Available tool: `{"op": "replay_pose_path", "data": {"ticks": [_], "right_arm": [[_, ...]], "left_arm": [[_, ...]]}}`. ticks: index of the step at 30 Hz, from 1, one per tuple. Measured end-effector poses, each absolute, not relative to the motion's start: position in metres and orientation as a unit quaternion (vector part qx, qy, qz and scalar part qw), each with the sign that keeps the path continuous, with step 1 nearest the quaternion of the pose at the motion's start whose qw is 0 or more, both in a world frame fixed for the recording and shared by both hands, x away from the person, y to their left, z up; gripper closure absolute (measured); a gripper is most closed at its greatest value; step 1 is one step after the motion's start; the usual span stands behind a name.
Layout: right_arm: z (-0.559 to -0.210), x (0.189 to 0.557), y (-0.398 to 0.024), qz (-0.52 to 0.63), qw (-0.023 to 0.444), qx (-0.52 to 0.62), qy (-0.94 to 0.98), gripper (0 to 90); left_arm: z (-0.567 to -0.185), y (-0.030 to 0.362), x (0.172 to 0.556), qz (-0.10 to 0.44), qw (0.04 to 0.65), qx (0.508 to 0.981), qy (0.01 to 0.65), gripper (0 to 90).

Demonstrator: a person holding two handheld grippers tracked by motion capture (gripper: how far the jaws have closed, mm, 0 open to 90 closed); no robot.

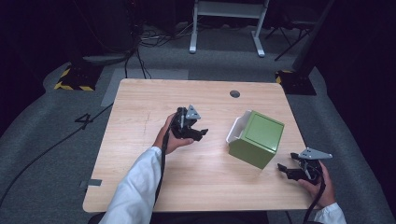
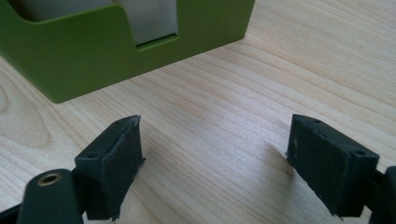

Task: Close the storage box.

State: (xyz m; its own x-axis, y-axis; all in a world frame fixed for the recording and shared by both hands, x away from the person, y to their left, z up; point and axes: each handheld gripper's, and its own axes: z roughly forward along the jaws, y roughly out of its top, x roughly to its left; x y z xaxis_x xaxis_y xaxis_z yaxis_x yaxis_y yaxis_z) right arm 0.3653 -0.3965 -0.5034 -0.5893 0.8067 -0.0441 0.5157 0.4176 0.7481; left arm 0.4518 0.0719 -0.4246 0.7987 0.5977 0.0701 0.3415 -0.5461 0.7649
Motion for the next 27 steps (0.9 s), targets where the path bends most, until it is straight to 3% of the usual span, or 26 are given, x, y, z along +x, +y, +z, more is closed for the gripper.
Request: {"op": "replay_pose_path", "data": {"ticks": [27], "right_arm": [[-0.503, 0.365, -0.397, 0.357, 0.204, 0.406, 0.817, 17.9]], "left_arm": [[-0.437, 0.145, 0.403, 0.225, 0.301, 0.88, 0.289, 21.3]]}}
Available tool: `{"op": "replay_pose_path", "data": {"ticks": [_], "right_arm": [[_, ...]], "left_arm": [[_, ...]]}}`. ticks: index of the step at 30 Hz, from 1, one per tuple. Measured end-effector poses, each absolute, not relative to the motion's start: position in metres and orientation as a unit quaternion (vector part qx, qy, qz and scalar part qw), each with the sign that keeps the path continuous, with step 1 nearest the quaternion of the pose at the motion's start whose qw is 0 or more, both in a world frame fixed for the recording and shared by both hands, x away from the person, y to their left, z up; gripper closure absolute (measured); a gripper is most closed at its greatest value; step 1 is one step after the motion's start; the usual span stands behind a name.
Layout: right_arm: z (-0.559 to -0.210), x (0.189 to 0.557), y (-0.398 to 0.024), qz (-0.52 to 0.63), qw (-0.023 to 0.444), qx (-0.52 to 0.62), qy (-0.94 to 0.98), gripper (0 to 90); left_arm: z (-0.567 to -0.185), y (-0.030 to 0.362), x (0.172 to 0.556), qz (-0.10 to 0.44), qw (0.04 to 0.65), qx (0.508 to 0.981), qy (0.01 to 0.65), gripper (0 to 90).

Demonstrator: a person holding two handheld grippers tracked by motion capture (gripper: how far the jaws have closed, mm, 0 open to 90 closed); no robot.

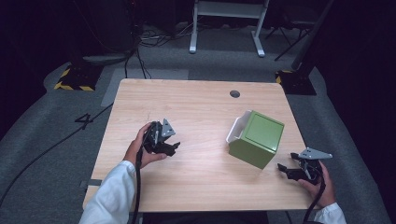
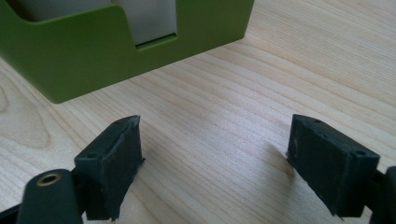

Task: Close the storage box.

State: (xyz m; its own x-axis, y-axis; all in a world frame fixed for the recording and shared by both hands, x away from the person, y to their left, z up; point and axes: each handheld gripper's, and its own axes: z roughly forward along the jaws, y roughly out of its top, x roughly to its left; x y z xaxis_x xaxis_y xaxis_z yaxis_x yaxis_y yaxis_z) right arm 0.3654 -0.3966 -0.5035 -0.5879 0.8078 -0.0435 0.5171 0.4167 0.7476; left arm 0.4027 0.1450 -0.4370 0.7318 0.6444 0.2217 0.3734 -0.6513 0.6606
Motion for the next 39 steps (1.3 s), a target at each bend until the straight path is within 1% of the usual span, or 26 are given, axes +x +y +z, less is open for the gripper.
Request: {"op": "replay_pose_path", "data": {"ticks": [6, 9, 13, 17, 23, 29, 35, 36, 39], "right_arm": [[-0.503, 0.365, -0.397, 0.356, 0.204, 0.406, 0.816, 17.9], [-0.503, 0.365, -0.397, 0.356, 0.204, 0.406, 0.816, 17.9], [-0.503, 0.365, -0.397, 0.357, 0.204, 0.406, 0.816, 17.8], [-0.504, 0.365, -0.397, 0.356, 0.204, 0.407, 0.816, 17.7], [-0.504, 0.365, -0.397, 0.356, 0.205, 0.407, 0.816, 17.7], [-0.504, 0.365, -0.397, 0.356, 0.205, 0.408, 0.816, 17.7], [-0.504, 0.365, -0.397, 0.356, 0.205, 0.407, 0.816, 17.8], [-0.503, 0.365, -0.397, 0.356, 0.206, 0.407, 0.816, 17.7], [-0.504, 0.365, -0.396, 0.356, 0.207, 0.405, 0.816, 17.7]], "left_arm": [[-0.448, 0.166, 0.391, 0.212, 0.3, 0.882, 0.296, 19.0], [-0.453, 0.175, 0.386, 0.214, 0.294, 0.882, 0.299, 17.6], [-0.462, 0.192, 0.377, 0.207, 0.306, 0.876, 0.31, 17.5], [-0.47, 0.206, 0.367, 0.206, 0.296, 0.874, 0.326, 17.5], [-0.479, 0.224, 0.354, 0.209, 0.299, 0.862, 0.351, 18.0], [-0.492, 0.236, 0.344, 0.187, 0.299, 0.858, 0.373, 18.8], [-0.502, 0.252, 0.338, 0.16, 0.33, 0.834, 0.412, 21.5], [-0.504, 0.255, 0.336, 0.16, 0.342, 0.827, 0.417, 21.4], [-0.504, 0.256, 0.335, 0.162, 0.342, 0.82, 0.429, 21.6]]}}
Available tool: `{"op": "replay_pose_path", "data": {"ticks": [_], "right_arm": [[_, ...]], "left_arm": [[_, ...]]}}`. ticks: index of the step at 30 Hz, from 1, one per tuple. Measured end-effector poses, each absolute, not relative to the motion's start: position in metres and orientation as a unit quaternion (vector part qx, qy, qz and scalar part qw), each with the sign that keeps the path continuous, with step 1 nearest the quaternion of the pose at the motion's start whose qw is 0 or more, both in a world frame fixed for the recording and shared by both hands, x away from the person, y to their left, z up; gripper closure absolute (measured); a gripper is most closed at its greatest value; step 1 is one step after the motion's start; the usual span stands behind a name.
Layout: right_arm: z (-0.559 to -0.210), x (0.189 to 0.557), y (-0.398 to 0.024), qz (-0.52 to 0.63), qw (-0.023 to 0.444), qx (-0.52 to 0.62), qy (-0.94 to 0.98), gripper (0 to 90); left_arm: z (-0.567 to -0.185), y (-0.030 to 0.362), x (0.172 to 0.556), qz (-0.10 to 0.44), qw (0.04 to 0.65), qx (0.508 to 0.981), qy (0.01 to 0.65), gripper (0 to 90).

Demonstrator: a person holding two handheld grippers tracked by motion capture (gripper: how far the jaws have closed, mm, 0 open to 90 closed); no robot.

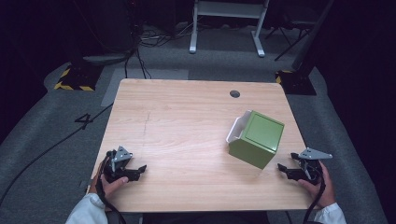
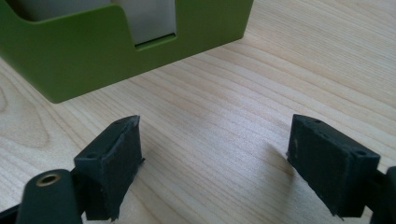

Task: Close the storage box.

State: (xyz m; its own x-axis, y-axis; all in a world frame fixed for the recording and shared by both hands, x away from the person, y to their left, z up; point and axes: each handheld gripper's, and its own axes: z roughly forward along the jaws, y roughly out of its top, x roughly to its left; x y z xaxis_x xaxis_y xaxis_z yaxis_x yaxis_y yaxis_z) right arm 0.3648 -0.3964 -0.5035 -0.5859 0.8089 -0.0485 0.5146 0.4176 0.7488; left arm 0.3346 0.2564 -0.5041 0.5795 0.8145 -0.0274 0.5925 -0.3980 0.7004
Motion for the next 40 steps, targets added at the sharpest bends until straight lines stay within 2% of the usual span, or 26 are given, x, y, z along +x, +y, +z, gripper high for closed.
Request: {"op": "replay_pose_path", "data": {"ticks": [40], "right_arm": [[-0.5035, 0.3644, -0.3965, 0.356, 0.208, 0.405, 0.816, 17.6]], "left_arm": [[-0.5045, 0.2544, 0.3379, 0.163, 0.336, 0.824, 0.427, 16.7]]}}
